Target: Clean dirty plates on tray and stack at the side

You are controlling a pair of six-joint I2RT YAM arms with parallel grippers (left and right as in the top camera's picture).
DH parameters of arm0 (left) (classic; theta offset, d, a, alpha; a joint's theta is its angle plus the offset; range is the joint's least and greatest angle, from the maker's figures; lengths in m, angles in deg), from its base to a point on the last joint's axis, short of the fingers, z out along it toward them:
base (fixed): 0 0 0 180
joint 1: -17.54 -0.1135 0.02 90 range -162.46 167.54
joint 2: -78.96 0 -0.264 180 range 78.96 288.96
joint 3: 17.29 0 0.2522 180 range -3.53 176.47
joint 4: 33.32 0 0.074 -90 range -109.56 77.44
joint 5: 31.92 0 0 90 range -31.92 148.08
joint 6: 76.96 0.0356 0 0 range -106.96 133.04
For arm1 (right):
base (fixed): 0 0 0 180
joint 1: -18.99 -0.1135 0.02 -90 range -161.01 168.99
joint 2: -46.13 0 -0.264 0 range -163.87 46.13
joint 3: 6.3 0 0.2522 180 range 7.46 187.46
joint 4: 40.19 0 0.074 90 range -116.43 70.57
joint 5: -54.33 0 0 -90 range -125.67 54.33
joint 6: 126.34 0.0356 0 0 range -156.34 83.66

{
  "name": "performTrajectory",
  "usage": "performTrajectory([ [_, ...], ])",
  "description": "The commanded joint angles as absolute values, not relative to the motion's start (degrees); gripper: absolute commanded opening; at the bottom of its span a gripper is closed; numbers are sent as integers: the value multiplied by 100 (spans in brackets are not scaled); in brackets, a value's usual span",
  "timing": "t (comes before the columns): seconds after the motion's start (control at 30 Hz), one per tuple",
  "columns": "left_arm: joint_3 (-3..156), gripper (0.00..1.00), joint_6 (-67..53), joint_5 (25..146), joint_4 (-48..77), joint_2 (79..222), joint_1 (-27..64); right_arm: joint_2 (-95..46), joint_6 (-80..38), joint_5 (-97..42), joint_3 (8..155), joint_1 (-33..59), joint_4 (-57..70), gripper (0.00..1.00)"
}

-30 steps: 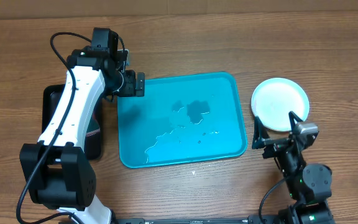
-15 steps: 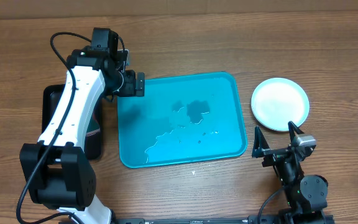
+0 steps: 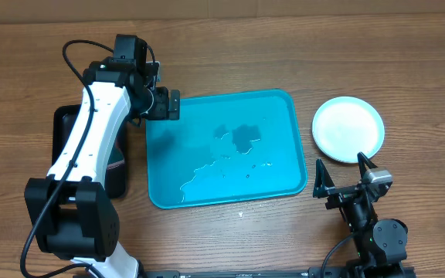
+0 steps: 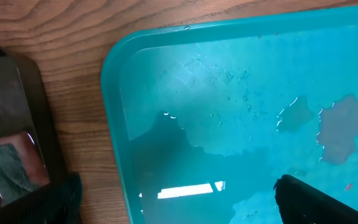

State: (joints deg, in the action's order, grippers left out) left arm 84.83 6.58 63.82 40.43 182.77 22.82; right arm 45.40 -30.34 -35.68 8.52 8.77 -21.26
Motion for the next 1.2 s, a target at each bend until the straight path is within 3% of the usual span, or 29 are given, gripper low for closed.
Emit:
performTrajectory([
  [0.0, 8577, 100, 662, 6384, 4034, 18170, 2271, 4597, -3021, -3555, 793, 840, -2161, 100],
  [0.37, 8577, 100, 662, 6378, 4036, 18089, 2271, 4597, -3021, -3555, 793, 840, -2159, 100],
  [0.63, 8520, 100, 708, 6192, 4392, 16806, 2330, 4597, -3021, -3555, 791, 840, -2161, 100],
  [0.8, 7589, 100, 973, 6194, 3013, 15333, 2312, 4597, -3021, -3555, 791, 840, -2161, 100],
  [1.17, 3761, 100, 1067, 6275, 489, 11538, 1750, 4597, -3021, -3555, 793, 840, -2159, 100],
])
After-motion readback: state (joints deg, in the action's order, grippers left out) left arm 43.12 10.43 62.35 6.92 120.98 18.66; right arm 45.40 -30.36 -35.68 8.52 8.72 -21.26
